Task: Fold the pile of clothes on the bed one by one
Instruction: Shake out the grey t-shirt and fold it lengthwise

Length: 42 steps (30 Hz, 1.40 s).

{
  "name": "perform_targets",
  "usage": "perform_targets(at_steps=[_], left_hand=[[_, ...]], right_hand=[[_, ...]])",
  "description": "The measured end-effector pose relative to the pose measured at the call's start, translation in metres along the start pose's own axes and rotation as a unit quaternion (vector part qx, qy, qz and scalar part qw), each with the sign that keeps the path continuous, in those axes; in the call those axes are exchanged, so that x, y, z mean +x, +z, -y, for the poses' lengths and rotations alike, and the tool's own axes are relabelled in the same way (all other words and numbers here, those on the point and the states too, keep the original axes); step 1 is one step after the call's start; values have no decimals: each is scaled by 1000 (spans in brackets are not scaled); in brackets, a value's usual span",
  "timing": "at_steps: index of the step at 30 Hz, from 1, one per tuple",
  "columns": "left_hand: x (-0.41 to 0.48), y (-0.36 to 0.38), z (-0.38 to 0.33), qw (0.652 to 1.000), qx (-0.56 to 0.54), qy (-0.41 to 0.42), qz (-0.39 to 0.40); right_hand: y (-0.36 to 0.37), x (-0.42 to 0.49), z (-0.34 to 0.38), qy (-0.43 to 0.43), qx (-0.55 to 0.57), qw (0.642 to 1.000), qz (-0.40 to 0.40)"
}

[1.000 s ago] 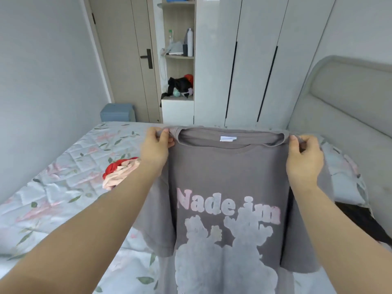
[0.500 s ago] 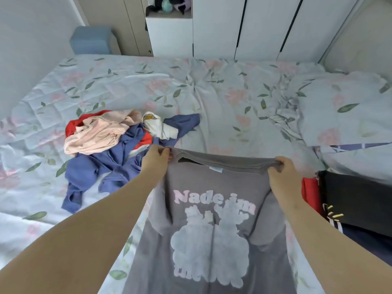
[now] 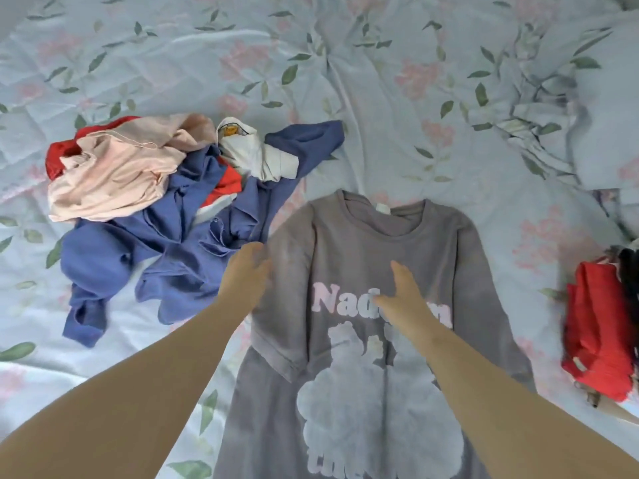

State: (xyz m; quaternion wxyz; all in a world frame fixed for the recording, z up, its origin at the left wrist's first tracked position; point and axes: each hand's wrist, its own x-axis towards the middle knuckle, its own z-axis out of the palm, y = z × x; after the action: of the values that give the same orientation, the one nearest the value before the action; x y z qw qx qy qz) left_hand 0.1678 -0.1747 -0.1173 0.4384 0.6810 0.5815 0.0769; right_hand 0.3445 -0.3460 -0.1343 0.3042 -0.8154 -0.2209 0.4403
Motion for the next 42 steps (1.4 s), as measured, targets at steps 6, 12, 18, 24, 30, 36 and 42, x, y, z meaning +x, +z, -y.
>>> perform_targets(at_steps=[6, 12, 18, 24, 30, 36, 42], left_hand=[[16, 6, 69, 989, 81, -127, -5], [28, 19, 77, 978, -60, -195, -47], [26, 18, 70, 974, -122, -189, -5], [18, 3, 71, 938, -270, -215, 46], [28, -33, 61, 975, -194, -84, -69], [54, -65, 73, 972, -56, -43, -224], [19, -2, 61, 947, 283, 90, -124]], right_hand=[[73, 39, -19, 77, -173, 978, 89], [86, 50, -26, 121, -261, 952, 107], [93, 44, -27, 131, -270, 948, 105], [94, 41, -22, 144, -283, 942, 110], [95, 40, -20, 142, -287, 941, 107], [94, 39, -20, 144, -296, 938, 107], [90, 38, -20, 139, -270, 946, 111]])
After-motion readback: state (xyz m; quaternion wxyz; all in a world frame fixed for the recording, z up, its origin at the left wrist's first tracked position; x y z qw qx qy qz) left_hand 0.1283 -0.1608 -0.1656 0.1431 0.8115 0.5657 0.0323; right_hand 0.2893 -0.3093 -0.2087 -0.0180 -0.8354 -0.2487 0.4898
